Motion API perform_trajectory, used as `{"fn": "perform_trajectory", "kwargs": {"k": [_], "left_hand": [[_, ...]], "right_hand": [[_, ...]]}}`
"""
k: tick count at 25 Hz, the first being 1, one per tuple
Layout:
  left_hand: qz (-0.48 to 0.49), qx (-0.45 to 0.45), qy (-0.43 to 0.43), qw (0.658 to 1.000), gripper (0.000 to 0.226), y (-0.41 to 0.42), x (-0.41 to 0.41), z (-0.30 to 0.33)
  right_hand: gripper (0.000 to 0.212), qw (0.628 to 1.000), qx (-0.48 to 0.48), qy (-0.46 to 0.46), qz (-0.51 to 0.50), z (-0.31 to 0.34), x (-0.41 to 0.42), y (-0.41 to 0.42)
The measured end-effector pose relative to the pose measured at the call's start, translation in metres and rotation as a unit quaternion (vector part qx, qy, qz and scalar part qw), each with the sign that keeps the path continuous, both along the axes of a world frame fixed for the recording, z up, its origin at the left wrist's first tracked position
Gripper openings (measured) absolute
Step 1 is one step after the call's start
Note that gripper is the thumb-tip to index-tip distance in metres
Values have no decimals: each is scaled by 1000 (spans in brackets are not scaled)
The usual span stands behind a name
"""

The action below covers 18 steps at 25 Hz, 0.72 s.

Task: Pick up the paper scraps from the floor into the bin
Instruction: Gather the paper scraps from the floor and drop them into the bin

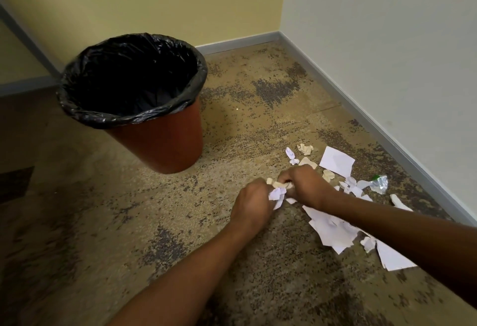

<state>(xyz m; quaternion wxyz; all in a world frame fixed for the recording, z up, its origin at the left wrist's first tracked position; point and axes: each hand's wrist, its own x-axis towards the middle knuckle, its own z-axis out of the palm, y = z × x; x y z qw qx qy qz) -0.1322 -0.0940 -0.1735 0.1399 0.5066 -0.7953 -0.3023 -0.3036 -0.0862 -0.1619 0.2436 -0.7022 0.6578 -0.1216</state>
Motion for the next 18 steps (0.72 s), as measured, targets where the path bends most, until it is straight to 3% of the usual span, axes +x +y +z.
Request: {"fn": "perform_trajectory", "kwargs": {"k": [7,11,18], "left_hand": [[88,-125,38,988,21,-55,50,102],[109,-245,57,962,21,-84,100,159],[200,-290,36,935,17,-123,161,188]], "right_hand": [[9,981,-190,-24,42,110,58,-59],[14,958,-280,-50,44,163,106,-99],[30,938,-340,-6,67,180,177,-149]]}}
